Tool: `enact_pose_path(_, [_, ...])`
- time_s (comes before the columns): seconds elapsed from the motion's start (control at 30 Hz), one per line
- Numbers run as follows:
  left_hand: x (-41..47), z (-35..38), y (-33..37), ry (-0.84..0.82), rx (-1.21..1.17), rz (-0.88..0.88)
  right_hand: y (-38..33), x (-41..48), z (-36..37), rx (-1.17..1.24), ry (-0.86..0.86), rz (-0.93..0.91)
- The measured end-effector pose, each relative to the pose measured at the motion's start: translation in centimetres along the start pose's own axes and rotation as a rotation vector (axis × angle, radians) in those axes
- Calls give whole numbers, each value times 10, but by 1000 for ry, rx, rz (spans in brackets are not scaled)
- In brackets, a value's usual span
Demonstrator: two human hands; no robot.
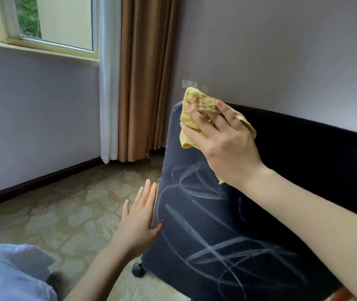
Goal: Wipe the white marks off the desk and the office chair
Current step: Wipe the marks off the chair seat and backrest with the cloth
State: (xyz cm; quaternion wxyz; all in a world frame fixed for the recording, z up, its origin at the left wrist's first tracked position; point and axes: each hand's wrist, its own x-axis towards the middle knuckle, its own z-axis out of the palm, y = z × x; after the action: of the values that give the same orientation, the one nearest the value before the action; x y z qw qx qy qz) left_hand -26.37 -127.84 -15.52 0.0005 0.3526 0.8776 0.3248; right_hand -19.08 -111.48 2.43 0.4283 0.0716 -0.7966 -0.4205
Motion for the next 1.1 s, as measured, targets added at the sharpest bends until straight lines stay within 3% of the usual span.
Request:
enact_pose_path(0.13, [5, -4, 1, 2, -31, -16, -33, 9, 24, 31, -88, -97])
enact_pose_path(0.3, [28, -28, 15, 36, -130, 44, -45, -45, 47, 112, -160, -319])
enact_pose_path(0.67, [58, -28, 44, 31, -488, 72, 12, -130, 22, 185, -312, -607])
enact_pose_path(0.9, [57, -24, 38, 40, -476, 62, 47, -75, 0, 105, -116, -490])
enact_pose_path(1.1, [57, -22, 34, 41, -487, 57, 24, -13, 10, 49, 105, -283])
